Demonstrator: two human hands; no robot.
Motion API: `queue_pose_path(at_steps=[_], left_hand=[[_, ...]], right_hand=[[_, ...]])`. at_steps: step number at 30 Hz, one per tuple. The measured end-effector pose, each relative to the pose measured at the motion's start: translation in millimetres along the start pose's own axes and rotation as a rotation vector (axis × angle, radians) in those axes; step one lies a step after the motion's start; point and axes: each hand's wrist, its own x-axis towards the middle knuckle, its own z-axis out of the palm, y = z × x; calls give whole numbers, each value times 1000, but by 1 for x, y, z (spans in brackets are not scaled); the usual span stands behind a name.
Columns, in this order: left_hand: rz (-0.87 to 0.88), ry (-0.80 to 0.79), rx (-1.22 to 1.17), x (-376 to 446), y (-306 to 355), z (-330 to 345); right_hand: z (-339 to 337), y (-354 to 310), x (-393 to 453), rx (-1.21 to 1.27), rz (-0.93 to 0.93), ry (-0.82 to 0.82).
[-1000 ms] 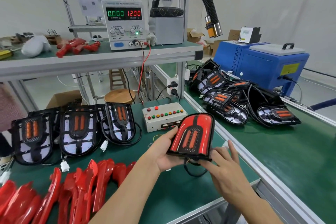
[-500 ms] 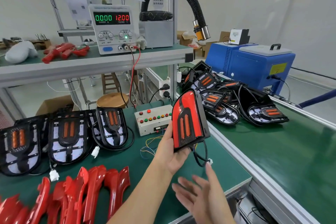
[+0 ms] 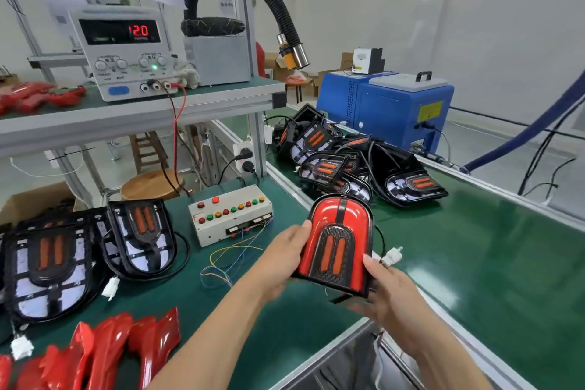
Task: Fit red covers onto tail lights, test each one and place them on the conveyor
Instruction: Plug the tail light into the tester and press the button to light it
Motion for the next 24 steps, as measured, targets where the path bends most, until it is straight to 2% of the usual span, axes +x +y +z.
queue_pose_path(at_steps=[3,6,9,11,16,24], left_hand=[[5,-100,193,14,3,10],[37,-33,309,36,9,34],[-44,98,121,57,19,66],[-153,98,-29,62,18,85],[-203,-22,14,47,-8,115],[-115,-45,62,30,-27,120]], right_hand=[[-25,-7,-1,68,-5,-52],[-44,-10,1,170,-3,-30],[-65,-10,9,326,-40,99],[-82,-15,16,356,-63,205],[-128,-28,34,419,-6,443],[-158,-37,51,397,122,557]])
